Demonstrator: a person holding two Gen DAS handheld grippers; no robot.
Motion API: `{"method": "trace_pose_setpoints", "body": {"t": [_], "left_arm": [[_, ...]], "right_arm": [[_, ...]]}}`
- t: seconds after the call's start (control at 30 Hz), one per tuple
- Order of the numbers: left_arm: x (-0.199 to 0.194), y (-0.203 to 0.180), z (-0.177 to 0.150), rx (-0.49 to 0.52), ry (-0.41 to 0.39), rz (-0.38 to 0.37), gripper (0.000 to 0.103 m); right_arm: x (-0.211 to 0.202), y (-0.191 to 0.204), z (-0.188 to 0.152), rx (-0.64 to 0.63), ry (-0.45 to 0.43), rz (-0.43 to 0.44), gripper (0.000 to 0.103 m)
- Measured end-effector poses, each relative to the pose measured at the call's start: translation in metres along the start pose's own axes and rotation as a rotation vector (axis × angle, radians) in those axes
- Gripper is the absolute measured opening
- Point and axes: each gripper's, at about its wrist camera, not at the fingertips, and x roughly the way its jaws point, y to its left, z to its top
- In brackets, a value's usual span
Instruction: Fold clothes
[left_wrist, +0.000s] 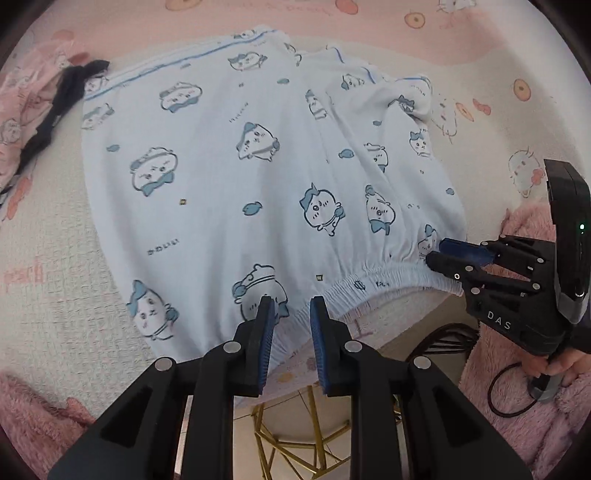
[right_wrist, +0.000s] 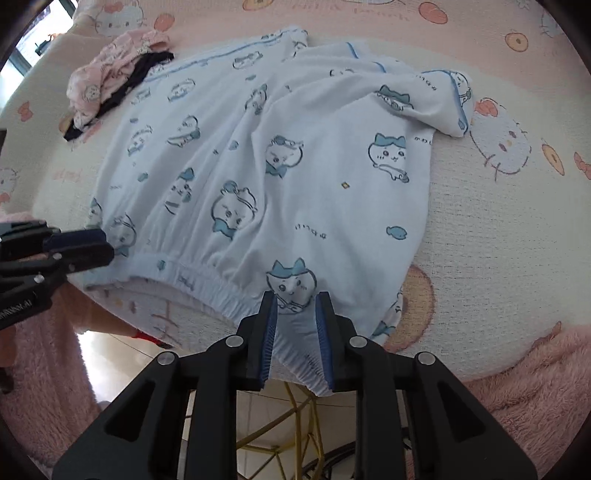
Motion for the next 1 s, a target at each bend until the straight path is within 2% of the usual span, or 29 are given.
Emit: {"method": "trace_pose_setpoints", "body": {"t": [0.07, 0.17, 0.27, 0.37, 0.47, 0.5, 0.63, 0.67, 0.77, 0.87, 1.0], "left_arm": [[0.006, -0.004, -0.005, 0.036, 0.020, 0.039, 0.021], [0.001, -0.006, -0.014, 0.034, 0.042, 0.020, 0.022], [-0.005, -0.010, -0.013, 0.031, 0.028, -0.006, 0.022], [-0.008, -0.015, -0.001, 0.020, 0.001, -0.039, 0.022], [-0.014, -0.019, 0.009, 0.014, -0.027, -0.081, 0.022], [-0.020, -0.018, 0.012, 0.020, -0.039, -0.107, 0.022], [-0.028, -0.025, 0.061, 0.049, -0.122, -0.110, 0.022], [-0.029, -0.023, 0.079, 0.053, -0.151, -0.100, 0.022], [-0.034, -0.018, 0.133, 0.067, -0.236, -0.072, 0.022], [-0.014, -0.026, 0.192, 0.088, -0.249, -0.053, 0.022], [0.019, -0.036, 0.256, 0.108, -0.211, -0.037, 0.024]], "right_arm": [[0.002, -0.014, 0.003, 0.035, 0.004, -0.042, 0.020], [0.000, -0.028, 0.003, 0.082, 0.009, -0.077, 0.020], [-0.006, -0.030, 0.003, 0.102, -0.008, -0.037, 0.021], [-0.017, -0.037, 0.006, 0.156, -0.047, 0.066, 0.021], [-0.033, -0.057, 0.014, 0.255, -0.079, 0.154, 0.021], [-0.040, -0.068, 0.024, 0.272, -0.102, 0.152, 0.021], [-0.064, -0.109, 0.073, 0.325, -0.188, 0.102, 0.022], [-0.061, -0.120, 0.093, 0.329, -0.187, 0.064, 0.022], [-0.055, -0.170, 0.112, 0.322, -0.145, -0.045, 0.022], [-0.035, -0.197, 0.122, 0.311, -0.083, -0.087, 0.022], [-0.009, -0.205, 0.127, 0.342, -0.064, -0.033, 0.022]]}}
